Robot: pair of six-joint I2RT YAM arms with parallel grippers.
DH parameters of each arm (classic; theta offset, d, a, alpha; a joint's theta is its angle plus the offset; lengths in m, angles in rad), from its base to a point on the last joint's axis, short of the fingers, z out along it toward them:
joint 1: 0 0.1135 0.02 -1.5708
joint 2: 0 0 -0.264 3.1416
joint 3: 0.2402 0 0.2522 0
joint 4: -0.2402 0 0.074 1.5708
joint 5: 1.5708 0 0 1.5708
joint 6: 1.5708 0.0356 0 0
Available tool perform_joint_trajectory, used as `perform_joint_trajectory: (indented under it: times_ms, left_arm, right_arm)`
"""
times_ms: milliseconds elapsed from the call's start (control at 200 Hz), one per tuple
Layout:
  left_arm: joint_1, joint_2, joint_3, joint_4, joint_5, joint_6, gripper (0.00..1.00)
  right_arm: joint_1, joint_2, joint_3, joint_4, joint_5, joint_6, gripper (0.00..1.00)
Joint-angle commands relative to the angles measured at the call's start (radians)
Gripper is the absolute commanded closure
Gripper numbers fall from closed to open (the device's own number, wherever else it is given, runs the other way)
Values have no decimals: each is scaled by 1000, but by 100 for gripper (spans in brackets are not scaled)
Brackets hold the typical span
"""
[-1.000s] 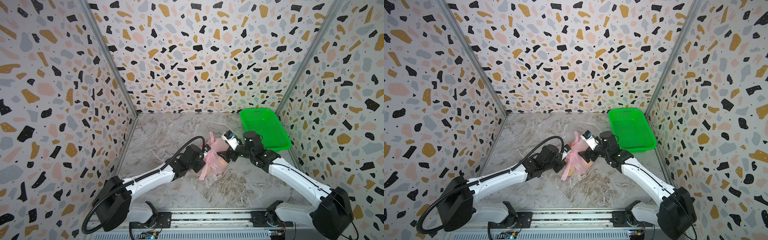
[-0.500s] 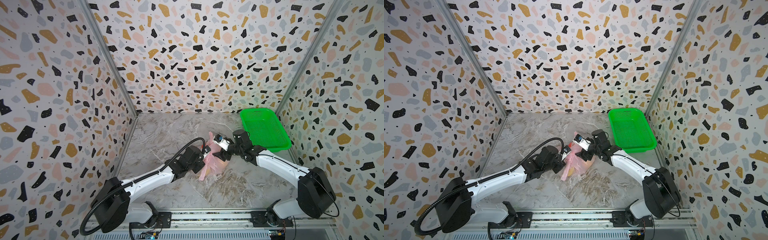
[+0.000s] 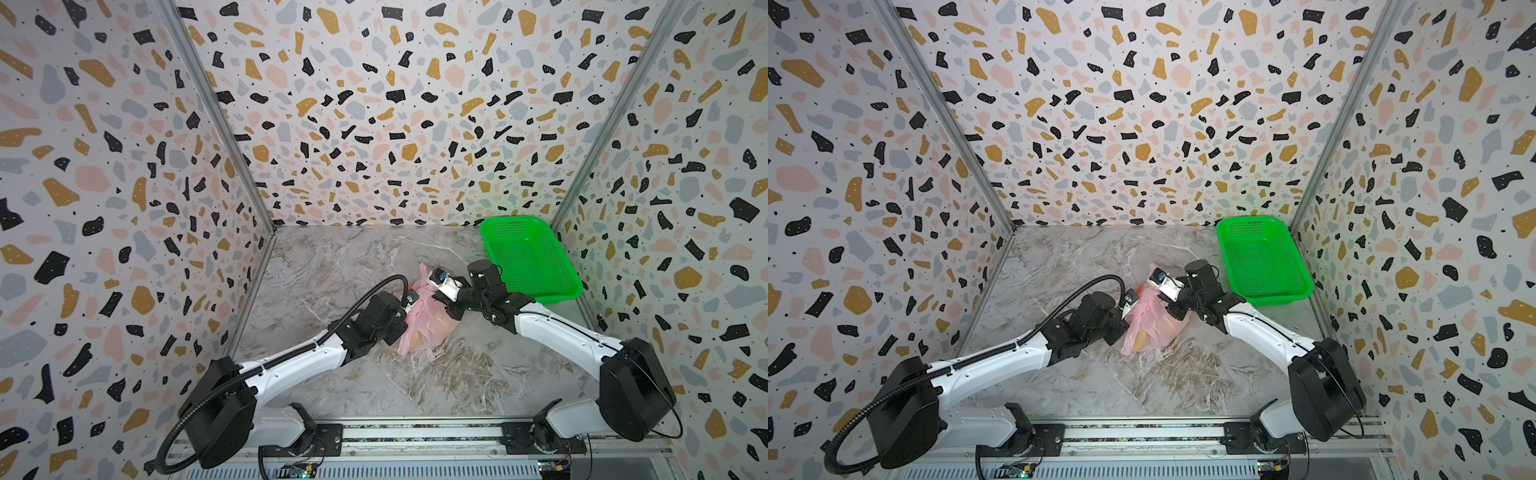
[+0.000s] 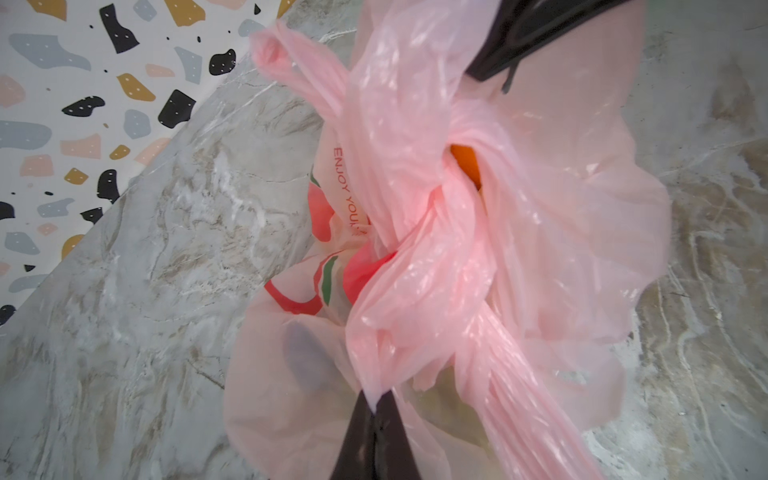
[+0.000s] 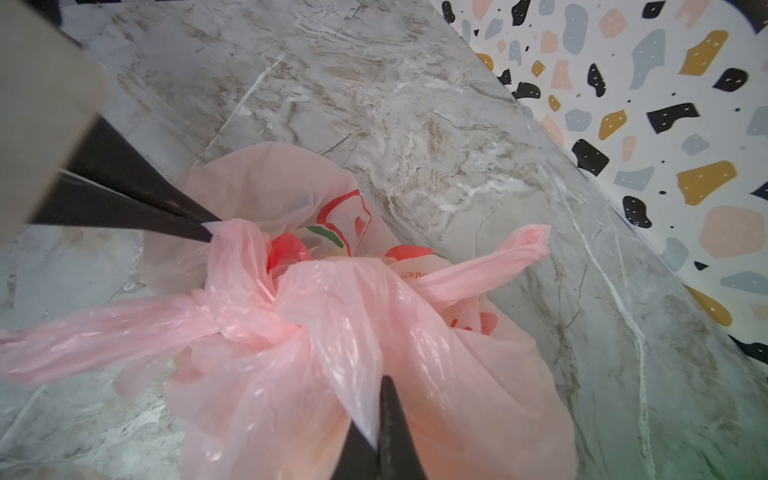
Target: Untie the knot of the plastic bag and take out the fruit
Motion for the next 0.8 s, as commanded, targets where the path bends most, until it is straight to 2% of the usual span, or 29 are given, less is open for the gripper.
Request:
perform_joint_trajectory:
  times_ms: [0, 135, 395, 791]
  left_arm:
    - [-1, -20, -15, 44, -61, -44, 100]
    - [4, -33, -19, 51, -69, -70, 100]
    - [31, -74, -46, 103, -51, -112, 100]
    - [102, -133, -39, 79, -11, -135, 100]
  right_arm:
    - [4, -74, -34, 7, 44, 96, 100]
    - [5, -141, -105, 31, 100, 188, 100]
    - [-6, -178, -125, -36, 224, 284, 100]
    - [-102, -278, -214, -77, 245, 449, 100]
